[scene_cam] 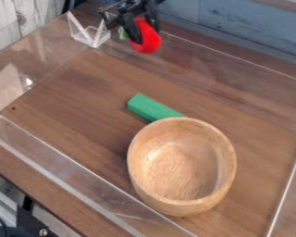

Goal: Move the red object to the right side of the table

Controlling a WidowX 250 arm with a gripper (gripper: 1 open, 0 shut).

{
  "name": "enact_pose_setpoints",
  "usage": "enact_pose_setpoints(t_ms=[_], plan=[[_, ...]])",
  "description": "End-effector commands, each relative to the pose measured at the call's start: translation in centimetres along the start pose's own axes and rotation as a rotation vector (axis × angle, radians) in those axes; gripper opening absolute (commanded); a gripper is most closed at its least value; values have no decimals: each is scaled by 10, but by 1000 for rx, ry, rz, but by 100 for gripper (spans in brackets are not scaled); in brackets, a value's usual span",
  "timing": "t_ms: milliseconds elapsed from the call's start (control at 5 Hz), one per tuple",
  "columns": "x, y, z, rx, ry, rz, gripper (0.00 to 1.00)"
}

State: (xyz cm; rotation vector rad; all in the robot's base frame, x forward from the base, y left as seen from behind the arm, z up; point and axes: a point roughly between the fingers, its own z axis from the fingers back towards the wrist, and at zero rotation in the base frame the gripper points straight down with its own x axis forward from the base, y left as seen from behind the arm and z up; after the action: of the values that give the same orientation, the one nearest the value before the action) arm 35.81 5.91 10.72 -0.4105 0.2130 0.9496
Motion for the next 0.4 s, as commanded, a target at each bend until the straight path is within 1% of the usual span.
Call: enact_pose_setpoints(t_ms=[0,200], plan=[[-28,-32,-8,17,-17,-160,0],[-51,-50,-35,54,20,-261,0]])
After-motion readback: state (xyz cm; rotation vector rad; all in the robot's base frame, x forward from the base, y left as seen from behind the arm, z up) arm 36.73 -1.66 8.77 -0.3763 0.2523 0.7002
